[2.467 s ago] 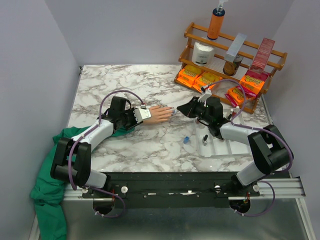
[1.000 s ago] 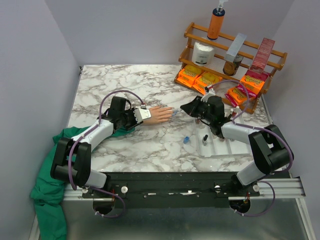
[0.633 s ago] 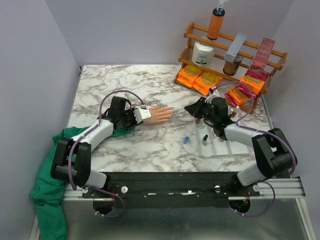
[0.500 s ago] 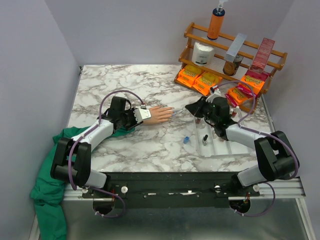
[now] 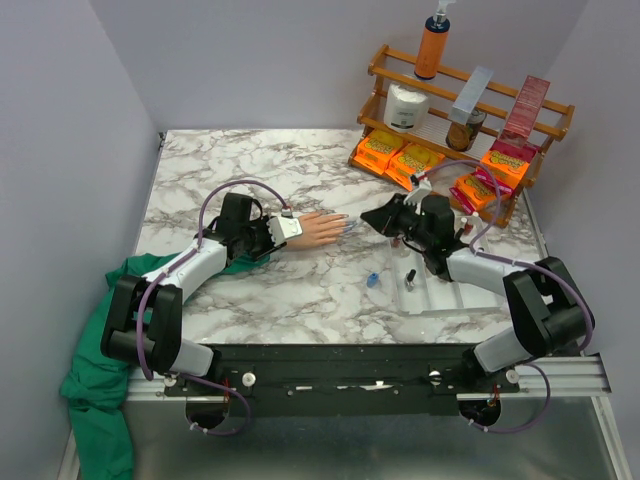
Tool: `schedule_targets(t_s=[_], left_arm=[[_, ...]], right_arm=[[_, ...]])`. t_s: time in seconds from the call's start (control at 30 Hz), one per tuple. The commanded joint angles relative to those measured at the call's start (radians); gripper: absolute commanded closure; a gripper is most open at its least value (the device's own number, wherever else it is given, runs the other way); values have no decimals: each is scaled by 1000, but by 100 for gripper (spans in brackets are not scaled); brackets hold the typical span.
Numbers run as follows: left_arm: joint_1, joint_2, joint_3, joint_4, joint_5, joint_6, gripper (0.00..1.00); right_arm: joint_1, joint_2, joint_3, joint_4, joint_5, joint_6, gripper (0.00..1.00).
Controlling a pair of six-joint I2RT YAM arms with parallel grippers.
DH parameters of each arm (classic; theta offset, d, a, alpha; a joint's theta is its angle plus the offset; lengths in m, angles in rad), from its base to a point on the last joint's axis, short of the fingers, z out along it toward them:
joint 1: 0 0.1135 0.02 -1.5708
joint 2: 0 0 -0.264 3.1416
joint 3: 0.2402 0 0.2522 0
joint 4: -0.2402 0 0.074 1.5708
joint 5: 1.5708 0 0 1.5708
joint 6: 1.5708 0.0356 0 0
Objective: Paint the nails
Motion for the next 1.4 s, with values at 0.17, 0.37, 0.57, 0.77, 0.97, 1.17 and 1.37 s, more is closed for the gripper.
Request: schedule_targets(t_s=[0.17, 0.37, 0.57, 0.77, 0.97, 1.17, 1.37], left_arm=[[-1, 8, 43, 17, 55, -38, 100], [-1, 8, 44, 13, 56, -38, 100], [-1, 8, 46, 13, 56, -36, 100], [-1, 5, 47, 11, 59, -38, 100], [-1, 5, 47, 10, 59, -38, 100], [-1, 7, 46, 10, 61, -38, 100], [-1, 8, 47, 10, 59, -38, 100]], right_arm=[[17, 46, 35, 87, -55, 19, 99], [17, 68, 50, 75, -49, 19, 99], [19, 54, 41, 63, -35, 10, 99], [19, 56, 56, 52, -33, 7, 99], [19, 63, 61, 32, -18, 3, 99], [19, 62, 55, 26, -9, -3, 99], [19, 68, 59, 18, -2, 0, 99]])
